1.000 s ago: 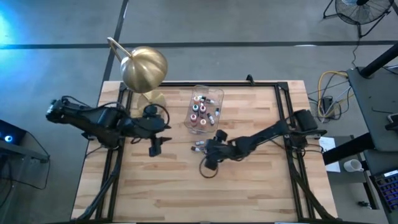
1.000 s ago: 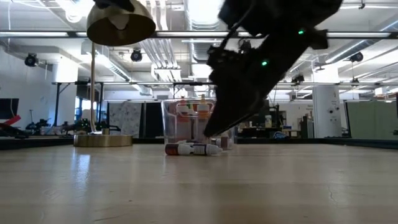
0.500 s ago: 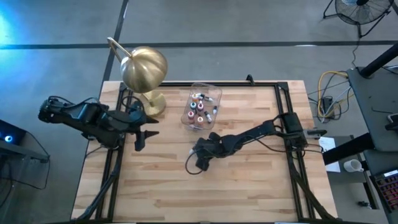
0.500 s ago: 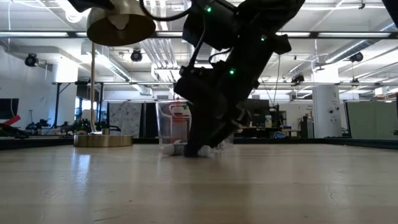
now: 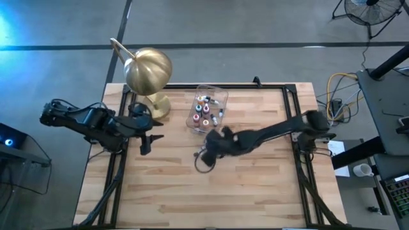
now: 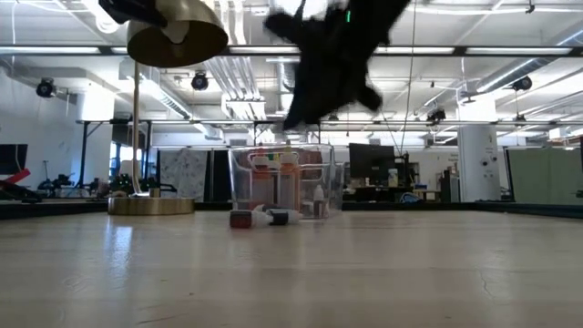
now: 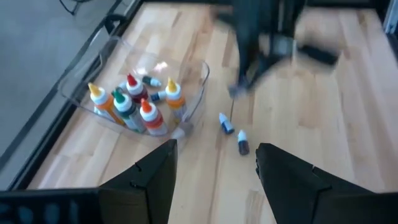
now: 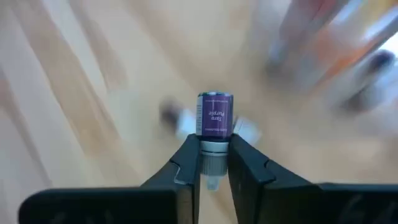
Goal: Pick & Place food coloring
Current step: Put the small purple food coloring bottle into the transparent bin, then put the small red food coloring bottle into the transparent bin
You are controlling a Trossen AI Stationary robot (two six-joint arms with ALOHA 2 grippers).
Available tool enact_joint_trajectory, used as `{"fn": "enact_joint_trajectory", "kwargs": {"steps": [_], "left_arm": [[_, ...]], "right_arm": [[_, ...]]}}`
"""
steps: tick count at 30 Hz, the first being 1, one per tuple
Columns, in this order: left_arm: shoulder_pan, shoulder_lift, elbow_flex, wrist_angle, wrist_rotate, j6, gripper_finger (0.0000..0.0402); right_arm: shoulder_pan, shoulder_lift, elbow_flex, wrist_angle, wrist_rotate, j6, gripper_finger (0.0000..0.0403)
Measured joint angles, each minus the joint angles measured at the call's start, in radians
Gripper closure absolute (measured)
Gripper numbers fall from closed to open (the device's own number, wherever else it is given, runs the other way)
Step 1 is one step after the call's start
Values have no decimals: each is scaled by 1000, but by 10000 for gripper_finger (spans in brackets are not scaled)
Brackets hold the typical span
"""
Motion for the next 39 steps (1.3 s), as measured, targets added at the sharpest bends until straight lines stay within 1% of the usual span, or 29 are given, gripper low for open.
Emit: {"fn": "enact_joint_trajectory", "kwargs": {"steps": [3, 4, 5, 7, 9, 11, 13, 16, 18, 20, 22, 25, 29, 31, 36, 39], "left_arm": [[0, 0, -37, 9, 1, -21, 210], [0, 0, -48, 13, 1, -35, 210], [0, 0, -60, 19, 1, -47, 210], [0, 2, -88, 38, 1, -72, 210], [-2, 2, -113, 50, 6, -103, 210], [-2, 2, -128, 50, 29, -135, 210], [-2, 2, -142, 63, 50, -152, 210], [-3, 2, -169, 94, 58, -155, 210], [-3, 2, -184, 106, 58, -155, 210], [-3, 2, -196, 110, 59, -153, 210], [-3, 2, -202, 108, 61, -153, 210], [-3, 2, -202, 111, 61, -151, 210], [-3, 2, -201, 110, 63, -149, 210], [-2, 2, -201, 110, 75, -149, 210], [-3, 2, -201, 98, 146, -150, 210], [-3, 2, -201, 86, 168, -149, 210]], "right_arm": [[-43, -98, 13, -35, 96, -19, 360], [-75, -124, 13, -49, 99, -22, 358], [-111, -140, 12, -53, 87, -22, 352], [-193, -168, 12, -49, 13, -23, 326], [-259, -190, 12, -53, -72, -22, 287], [-294, -214, 12, -54, -119, -22, 242], [-295, -238, 20, -52, -136, -30, 201], [-257, -266, 22, -52, -145, -98, 151], [-215, -263, 20, -56, -175, -190, 127], [-157, -234, 19, -64, -194, -291, 111], [-99, -192, 18, -64, -204, -370, 105], [-35, -119, 17, -48, -208, -437, 105], [-5, -7, 27, -7, -210, -532, 118], [-4, 45, 54, 3, -211, -543, 127], [-12, 159, 158, 18, -210, -477, 147], [-11, 235, 209, 19, -207, -469, 155]]}}
